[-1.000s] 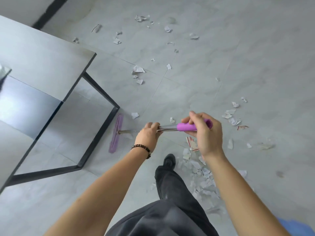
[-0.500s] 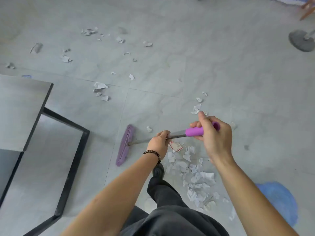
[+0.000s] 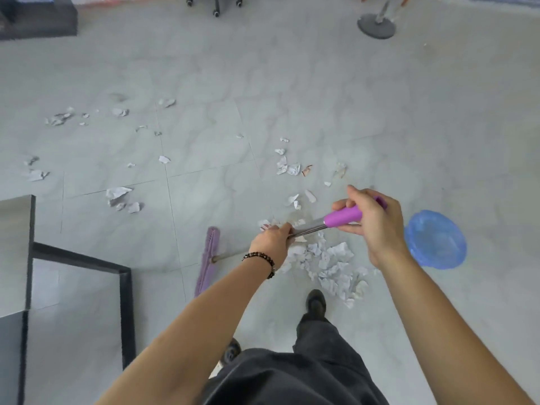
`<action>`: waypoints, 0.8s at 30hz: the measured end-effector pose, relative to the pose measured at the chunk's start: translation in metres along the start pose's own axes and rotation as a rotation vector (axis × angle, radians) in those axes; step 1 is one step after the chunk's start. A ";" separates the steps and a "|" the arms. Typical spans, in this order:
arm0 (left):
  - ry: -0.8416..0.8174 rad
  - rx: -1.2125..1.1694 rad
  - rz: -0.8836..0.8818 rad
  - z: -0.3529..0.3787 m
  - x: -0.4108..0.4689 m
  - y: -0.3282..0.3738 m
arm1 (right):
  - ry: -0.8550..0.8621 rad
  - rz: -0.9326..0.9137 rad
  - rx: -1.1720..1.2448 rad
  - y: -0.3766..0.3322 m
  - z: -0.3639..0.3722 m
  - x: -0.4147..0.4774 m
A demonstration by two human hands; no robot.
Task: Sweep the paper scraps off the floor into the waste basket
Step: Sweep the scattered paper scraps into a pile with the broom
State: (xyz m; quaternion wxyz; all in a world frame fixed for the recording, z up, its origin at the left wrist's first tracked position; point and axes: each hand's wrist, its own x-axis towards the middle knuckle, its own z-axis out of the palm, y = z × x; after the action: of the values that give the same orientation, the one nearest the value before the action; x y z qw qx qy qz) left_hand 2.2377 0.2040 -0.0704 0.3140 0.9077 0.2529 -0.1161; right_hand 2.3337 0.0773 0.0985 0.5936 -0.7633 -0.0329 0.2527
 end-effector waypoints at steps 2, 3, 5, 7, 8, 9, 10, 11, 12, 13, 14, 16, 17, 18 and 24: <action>0.002 0.042 -0.075 0.014 -0.014 -0.010 | -0.087 0.051 -0.003 0.017 -0.005 0.000; 0.005 0.048 -0.120 0.024 -0.021 -0.016 | -0.139 0.076 -0.002 0.026 -0.007 0.002; 0.014 0.042 -0.214 0.042 -0.034 -0.023 | -0.246 0.127 0.020 0.047 -0.010 0.009; 0.042 0.045 -0.318 0.063 -0.046 -0.024 | -0.345 0.169 0.042 0.069 -0.016 0.015; 0.062 0.043 -0.381 0.075 -0.053 -0.022 | -0.401 0.193 0.036 0.081 -0.019 0.018; 0.072 0.031 -0.448 0.088 -0.061 -0.018 | -0.460 0.220 0.023 0.094 -0.024 0.021; 0.082 0.014 -0.506 0.102 -0.068 -0.013 | -0.507 0.252 0.023 0.106 -0.031 0.023; 0.095 0.004 -0.550 0.118 -0.072 -0.009 | -0.540 0.285 0.032 0.118 -0.040 0.026; 0.099 -0.001 -0.585 0.133 -0.075 -0.004 | -0.570 0.312 0.038 0.129 -0.050 0.030; 0.094 -0.010 -0.621 0.148 -0.076 0.004 | -0.593 0.335 0.033 0.138 -0.059 0.035; 0.092 -0.023 -0.656 0.162 -0.077 0.014 | -0.614 0.358 0.016 0.146 -0.069 0.040; 0.087 -0.057 -0.716 0.191 -0.080 0.038 | -0.674 0.384 -0.035 0.158 -0.091 0.049; 0.087 -0.082 -0.734 0.205 -0.081 0.051 | -0.705 0.393 -0.065 0.163 -0.103 0.053; 0.091 -0.108 -0.734 0.217 -0.080 0.065 | -0.731 0.391 -0.095 0.167 -0.117 0.057; 0.100 -0.252 -0.630 0.244 -0.030 0.159 | -0.789 0.145 -0.296 0.142 -0.182 0.101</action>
State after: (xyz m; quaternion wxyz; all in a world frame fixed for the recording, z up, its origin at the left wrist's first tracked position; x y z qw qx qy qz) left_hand 2.2845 -0.0684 -0.1675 0.3596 0.7438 0.5482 -0.1304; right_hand 2.4632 -0.0911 -0.0371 0.4002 -0.6855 -0.2399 0.5590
